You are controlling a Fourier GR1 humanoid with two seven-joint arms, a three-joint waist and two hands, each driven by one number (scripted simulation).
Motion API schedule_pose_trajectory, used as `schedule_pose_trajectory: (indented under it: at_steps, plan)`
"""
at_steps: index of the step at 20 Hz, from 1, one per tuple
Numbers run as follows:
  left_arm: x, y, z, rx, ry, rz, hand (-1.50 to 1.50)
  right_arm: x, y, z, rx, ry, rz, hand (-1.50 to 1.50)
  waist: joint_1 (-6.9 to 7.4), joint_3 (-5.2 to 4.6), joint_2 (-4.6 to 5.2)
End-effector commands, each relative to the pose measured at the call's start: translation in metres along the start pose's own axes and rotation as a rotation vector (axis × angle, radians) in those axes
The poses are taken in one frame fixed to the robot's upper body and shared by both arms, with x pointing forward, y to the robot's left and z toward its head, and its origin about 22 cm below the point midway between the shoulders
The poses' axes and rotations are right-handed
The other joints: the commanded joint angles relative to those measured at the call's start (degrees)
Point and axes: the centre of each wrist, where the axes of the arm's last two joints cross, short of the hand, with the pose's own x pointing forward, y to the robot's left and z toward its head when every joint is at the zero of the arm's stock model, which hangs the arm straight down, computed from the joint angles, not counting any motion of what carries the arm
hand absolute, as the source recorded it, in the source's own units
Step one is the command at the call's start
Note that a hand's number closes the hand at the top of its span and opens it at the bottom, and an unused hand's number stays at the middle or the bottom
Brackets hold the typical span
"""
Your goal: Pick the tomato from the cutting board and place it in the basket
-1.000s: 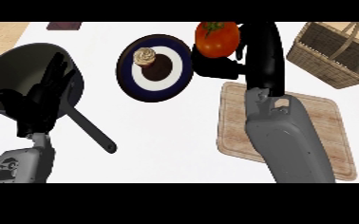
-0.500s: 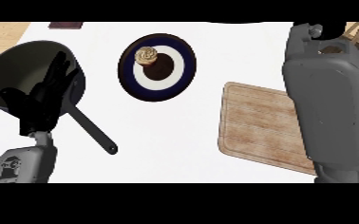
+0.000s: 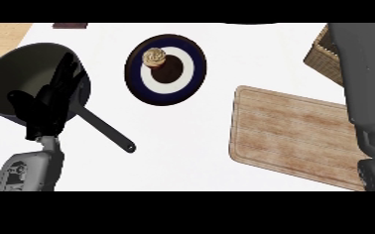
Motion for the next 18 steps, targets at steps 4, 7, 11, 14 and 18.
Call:
schedule_pose_trajectory:
  at_steps: [4, 7, 11, 14, 18]
  plan:
    - [-0.002, 0.005, -0.001, 0.005, 0.049, 0.019, 0.00, -0.038, 0.002, -0.040, -0.022, 0.055, 0.132, 1.50, 0.29, -0.17, 0.25]
    - [-0.008, 0.009, 0.011, 0.009, 0.045, -0.015, 0.00, -0.057, 0.004, -0.052, -0.005, 0.091, 0.145, 1.50, 0.63, -0.16, 0.28]
    - [-0.003, 0.002, -0.007, 0.012, 0.030, -0.007, 0.00, -0.065, -0.014, -0.069, 0.001, 0.116, 0.153, 1.50, -0.01, -0.17, 0.27]
    - [0.000, -0.009, 0.001, 0.003, 0.037, -0.003, 0.00, -0.097, -0.013, -0.078, -0.018, 0.143, 0.175, 1.50, 0.58, -0.14, 0.38]
    - [-0.004, 0.007, 0.002, -0.011, 0.041, -0.003, 0.00, -0.101, -0.023, -0.085, 0.011, 0.162, 0.151, 1.50, 0.31, -0.16, 0.22]
